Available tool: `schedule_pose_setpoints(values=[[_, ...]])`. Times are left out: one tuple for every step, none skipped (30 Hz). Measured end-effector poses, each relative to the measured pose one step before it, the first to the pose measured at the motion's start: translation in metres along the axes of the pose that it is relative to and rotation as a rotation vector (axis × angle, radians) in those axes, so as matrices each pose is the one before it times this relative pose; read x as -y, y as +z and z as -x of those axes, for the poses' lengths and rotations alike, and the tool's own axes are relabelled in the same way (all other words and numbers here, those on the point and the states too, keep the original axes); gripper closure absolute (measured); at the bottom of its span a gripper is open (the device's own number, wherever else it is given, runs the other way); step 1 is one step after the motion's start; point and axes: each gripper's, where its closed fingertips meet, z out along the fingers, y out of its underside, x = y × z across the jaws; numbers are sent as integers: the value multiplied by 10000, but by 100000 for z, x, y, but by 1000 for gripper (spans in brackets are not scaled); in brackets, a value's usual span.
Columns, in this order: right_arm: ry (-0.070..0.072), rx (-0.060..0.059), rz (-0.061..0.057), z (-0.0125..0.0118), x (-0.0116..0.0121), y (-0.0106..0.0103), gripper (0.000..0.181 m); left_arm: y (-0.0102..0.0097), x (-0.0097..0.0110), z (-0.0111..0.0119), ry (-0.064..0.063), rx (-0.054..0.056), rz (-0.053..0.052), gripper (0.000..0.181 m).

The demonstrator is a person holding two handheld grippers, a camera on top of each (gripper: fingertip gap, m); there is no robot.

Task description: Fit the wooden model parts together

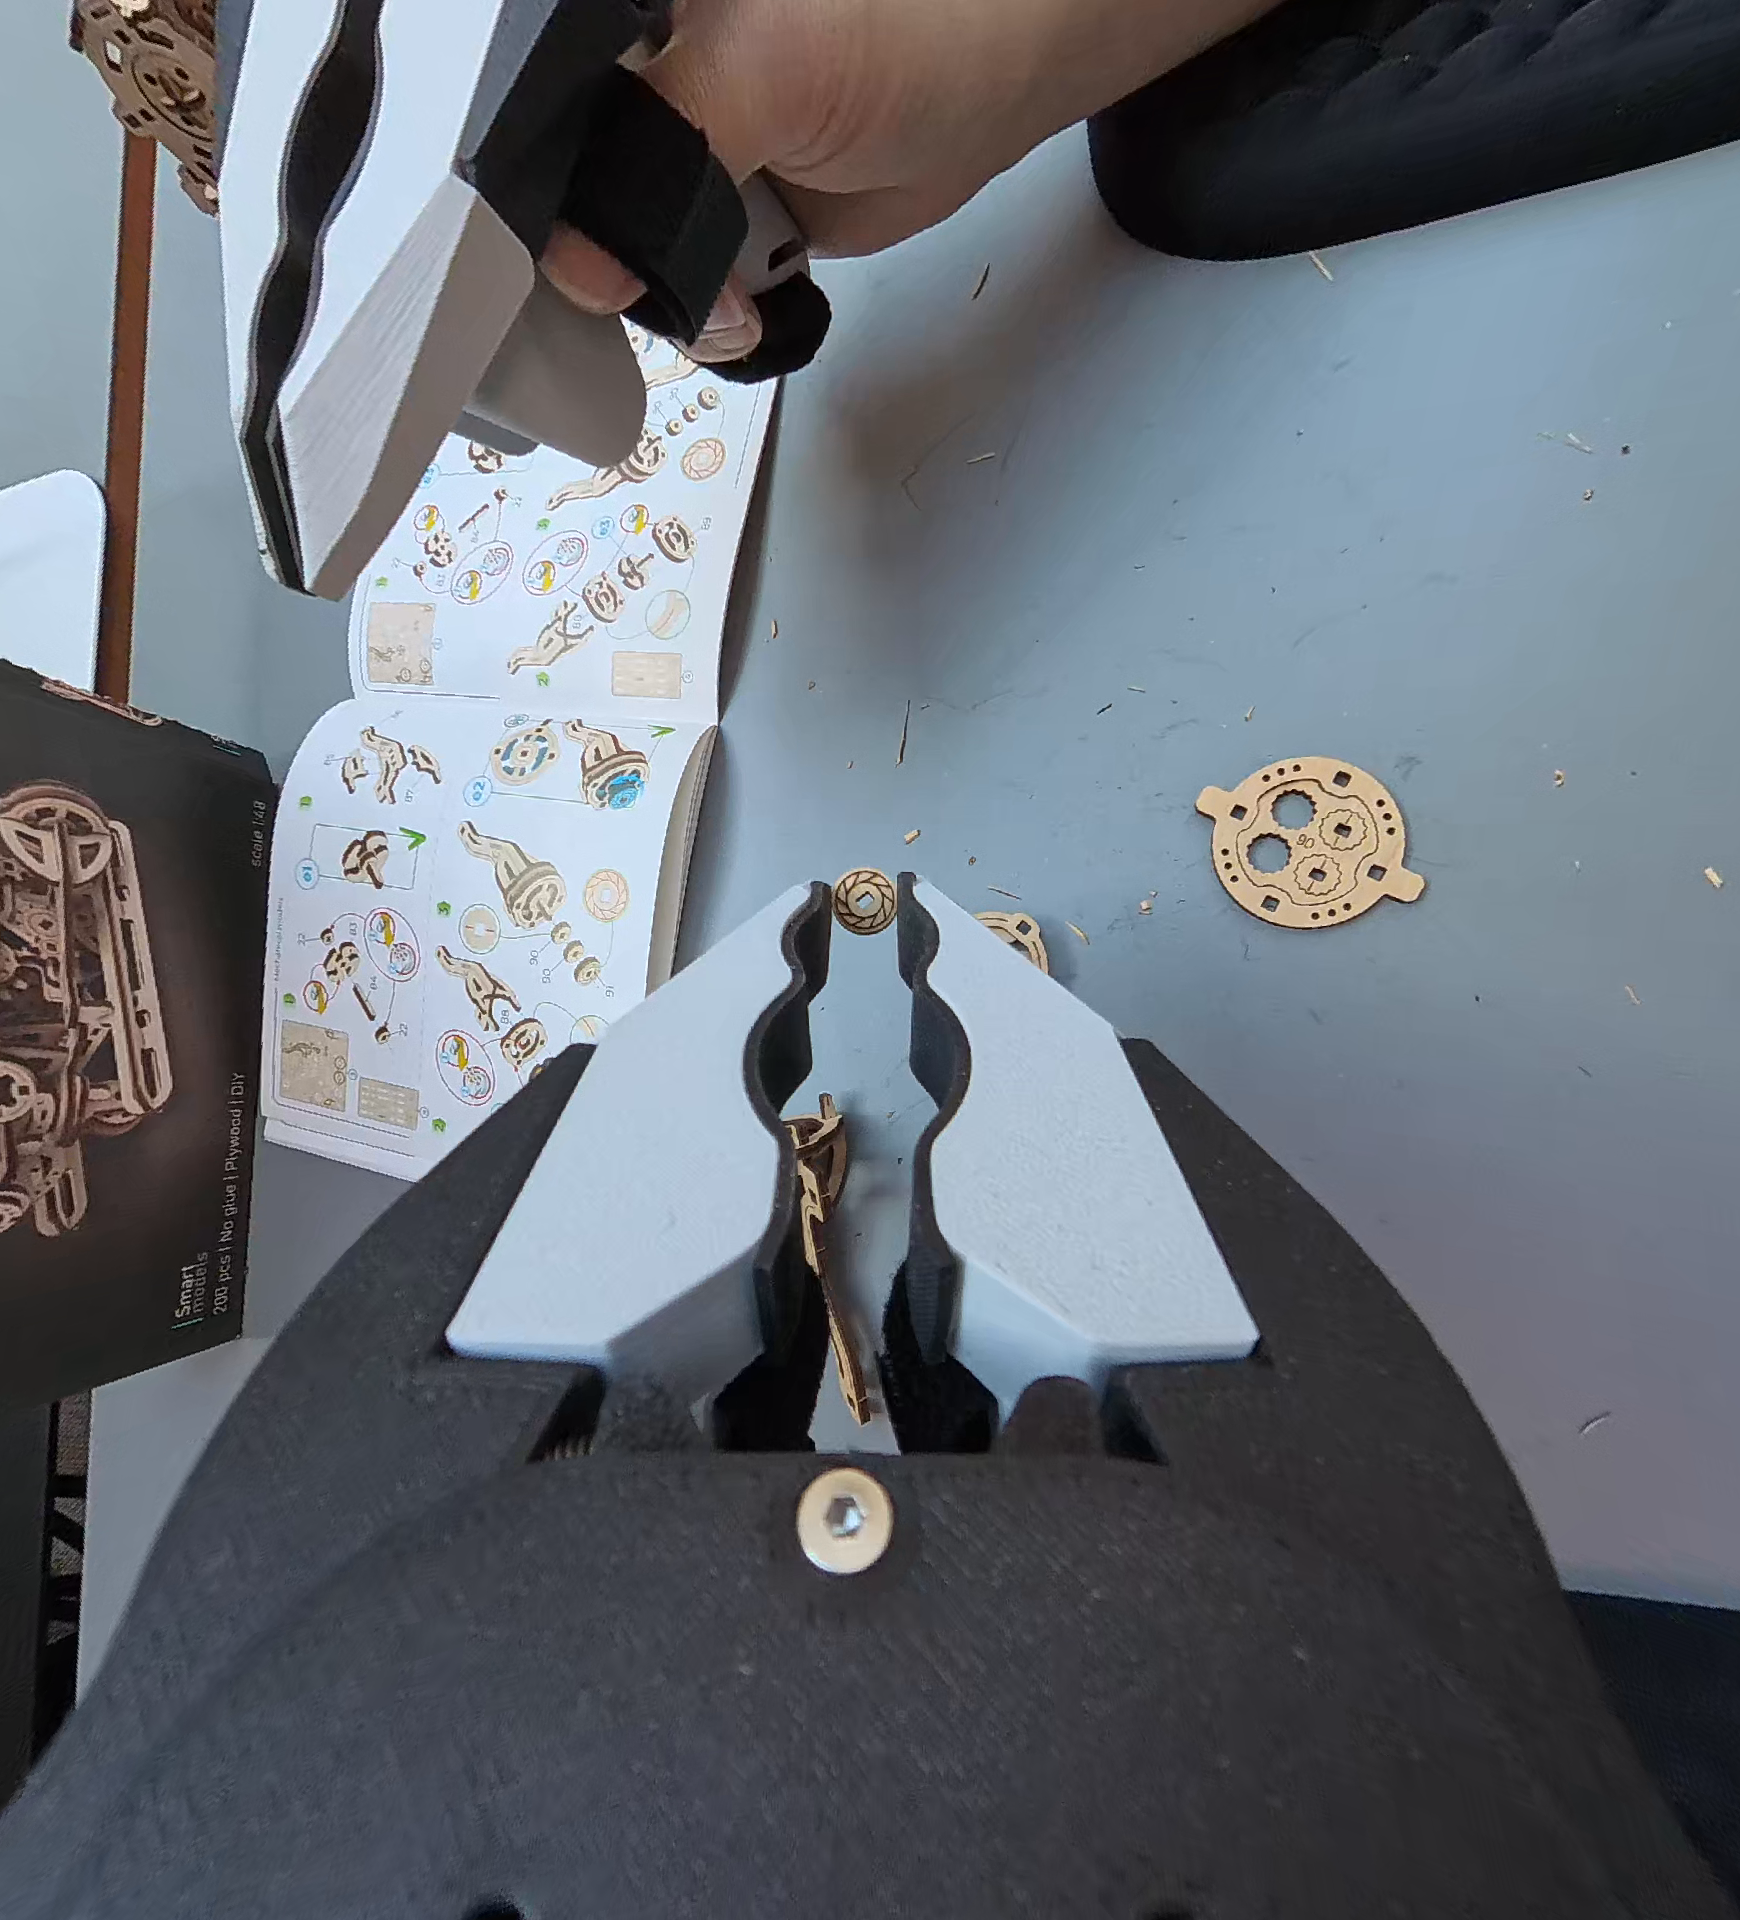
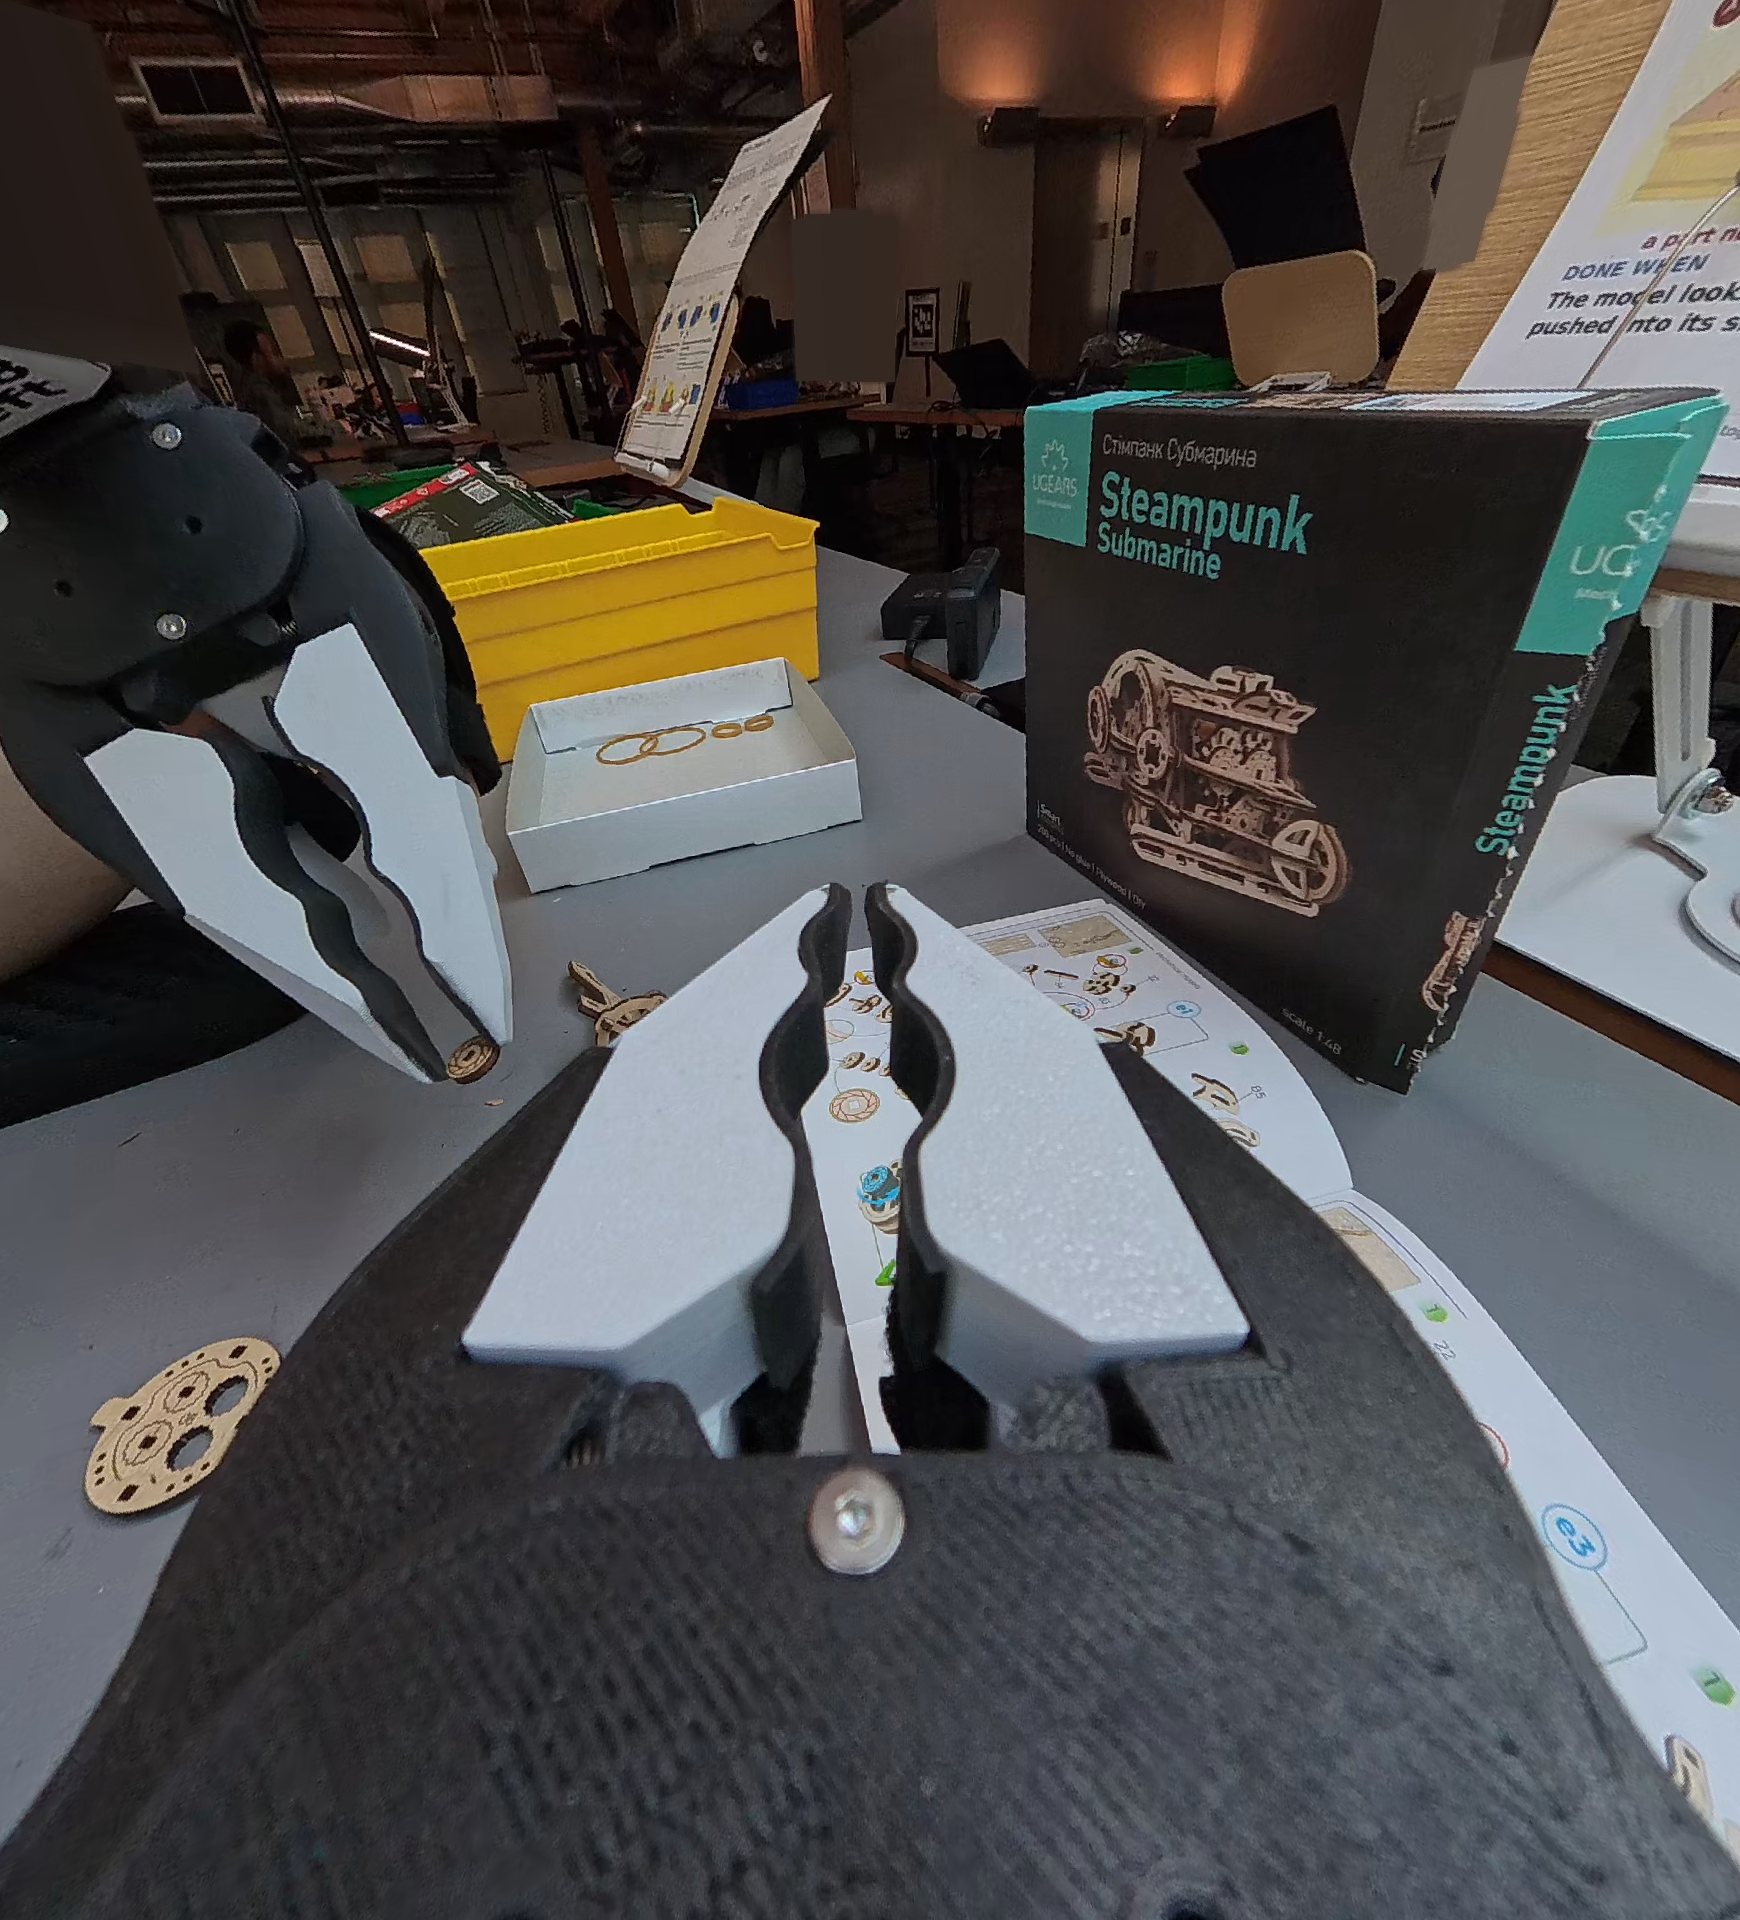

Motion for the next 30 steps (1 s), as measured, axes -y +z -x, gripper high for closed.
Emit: schedule_pose_setpoints(values=[[-17,15,23,36,-53,-3,179,6,-77,45,19,31,45,170],[-7,-7,20,-11,-37,0,179,7,-95,37,18,33,59,170],[7,8,-1,3,3,6,179,16,-87,22,9,12,47,170],[7,4,-11,1,16,4,179,23,-33,2,-2,-1,17,170],[4,-1,4,-12,-4,3,179,13,-2,-24,-9,-15,0,170],[1,3,15,0,-30,-1,179,21,-16,-42,-9,-36,4,170],[-2,-1,4,6,-16,2,179,29,-43,-24,-7,-20,15,170],[0,0,-9,0,23,6,179,33,-43,36,0,14,18,170],[1,7,-1,10,2,1,179,31,-49,-30,9,-21,17,170],[-3,1,13,4,-27,5,179,46,-60,-95,10,-54,25,170],[-5,-1,7,0,-10,8,179,41,-33,-33,17,-12,28,170],[2,7,-3,20,4,6,179,37,-10,-96,32,-41,4,170],[3,6,1,11,-1,-1,179,41,11,-207,42,-101,6,170],[-6,-1,7,1,-9,8,179,39,-17,-157,44,-65,22,170],[-5,-1,6,4,-8,0,179,42,-4,-147,59,-61,10,170],[2,5,4,5,-5,6,178,43,29,-246,86,-111,-10,170],[2,0,2,1,-3,-2,179,28,33,-199,93,-73,-13,170],[0,-3,-2,-5,3,1,179,38,8,-112,84,-25,5,170],[3,-1,-2,-9,3,-2,179,35,7,-121,66,-43,6,170],[3,3,-2,0,3,-11,179,44,-29,-130,39,-60,1,170],[6,3,5,-5,-5,2,179,70,-70,-52,0,-31,26,170],[5,6,4,6,-14,7,179,63,-128,-33,-21,-34,57,170],[-1,7,3,18,-4,2,179,66,-101,-144,-6,-102,35,170],[-5,1,7,4,-9,8,179,52,-73,-163,28,-104,10,170],[-5,-1,4,5,-6,1,179,45,-91,-52,52,-18,11,170],[4,4,2,-1,-3,-6,179,30,-151,1,56,1,37,170],[10,8,-1,10,3,-3,179,43,-184,-69,23,-56,38,170],[18,-1,4,-25,-12,5,179,70,-166,-98,-23,-102,12,170],[23,1,13,-10,-35,3,178,68,-112,-35,-35,-80,-32,170],[14,11,6,8,-6,10,178,88,-15,-148,-14,-137,-101,170]])
